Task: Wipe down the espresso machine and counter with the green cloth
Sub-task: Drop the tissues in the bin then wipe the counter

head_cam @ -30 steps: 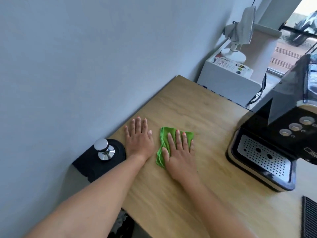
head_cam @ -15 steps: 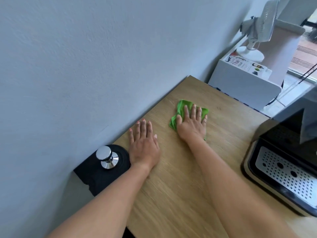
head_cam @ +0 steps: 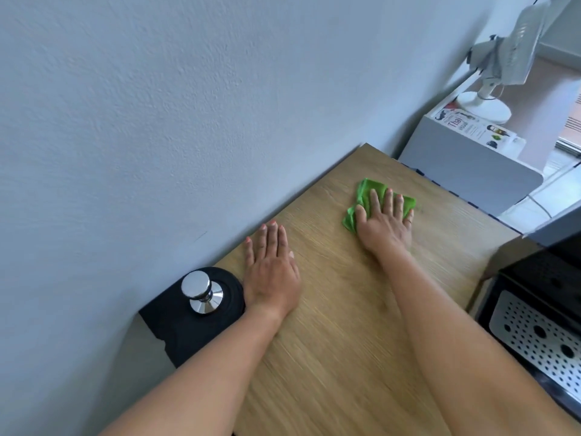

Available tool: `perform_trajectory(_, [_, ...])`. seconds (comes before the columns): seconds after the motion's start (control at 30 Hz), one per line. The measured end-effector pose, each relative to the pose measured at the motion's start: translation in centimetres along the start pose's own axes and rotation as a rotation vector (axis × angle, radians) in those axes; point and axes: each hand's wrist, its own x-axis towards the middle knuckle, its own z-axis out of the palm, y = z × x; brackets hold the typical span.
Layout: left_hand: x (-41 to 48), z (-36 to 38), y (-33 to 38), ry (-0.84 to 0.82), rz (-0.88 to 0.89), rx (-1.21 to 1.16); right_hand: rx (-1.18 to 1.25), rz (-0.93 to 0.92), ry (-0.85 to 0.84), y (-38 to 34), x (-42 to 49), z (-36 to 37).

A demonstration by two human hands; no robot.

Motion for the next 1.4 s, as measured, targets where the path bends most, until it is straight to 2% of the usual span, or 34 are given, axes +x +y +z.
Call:
perform_trajectory(0.07, [0.1,0.1,0.0,-0.001,-0.001,0.005,-0.026,-0.07,-0.02,-2.9,0.7,0.3])
perform_trajectory(0.17, [0.1,0.0,0.1,-0.001,-0.003,0.013,-0.05,-0.274,-0.037,-5.5,-2.3,0.9])
perform_trajectory(0.27, [0.2,0.1,0.0,-0.007,0.0,0.03,-0.022,-0.433,-0.033,-4.1,-8.7,2.0])
perform_trajectory(0.33, [0.1,0.1,-0.1,-0.01,-0.001,0.033,-0.033,-0.461,-0.028,-0.9,-12.9,2.3])
perform_trajectory(0.4, [0.1,0.0,0.0,-0.014,0.001,0.021,-0.07,-0.375,-0.022,3.3,-14.6,2.0])
perform_trajectory(0.47, [0.0,-0.1,0.0,-0.02,0.004,0.021,-0.101,-0.2,-0.007,6.2,-14.2,1.3])
perform_trajectory(0.57, [0.0,-0.1,0.0,-0.032,0.006,0.025,-0.046,0.071,-0.014,6.0,-11.8,1.3])
perform_trajectory(0.63, [-0.2,-0.2,-0.1,-0.041,0.009,0.029,-0.016,0.127,-0.023,3.9,-11.3,1.6])
perform_trajectory(0.7, [-0.3,-0.4,-0.1,-0.063,0.016,0.035,-0.01,0.059,-0.029,1.7,-12.6,2.2])
perform_trajectory(0.83, [-0.5,-1.0,-0.1,-0.145,0.058,0.038,0.0,-0.226,-0.012,-0.9,-21.3,4.1])
perform_trajectory(1.0, [-3.2,-1.4,0.0,-0.239,0.174,0.047,-0.103,-0.473,-0.112,4.4,-31.1,3.8])
perform_trajectory(1.07, [-4.5,-1.3,-0.3,-0.25,0.22,0.066,-0.119,-0.417,-0.109,8.0,-31.6,3.1])
perform_trajectory(1.13, [-5.5,-1.4,-0.9,-0.255,0.273,0.082,-0.129,-0.223,-0.074,10.2,-30.4,2.7])
perform_trajectory(1.27, [-6.6,-1.7,-1.7,-0.291,0.323,0.102,-0.02,0.206,-0.003,6.9,-26.5,3.5])
perform_trajectory(1.33, [-6.7,-1.8,-1.8,-0.302,0.343,0.107,0.032,0.249,0.003,2.5,-26.0,4.0])
perform_trajectory(1.4, [-6.6,-1.9,-1.9,-0.309,0.35,0.113,0.012,0.131,-0.013,-2.0,-27.3,5.0])
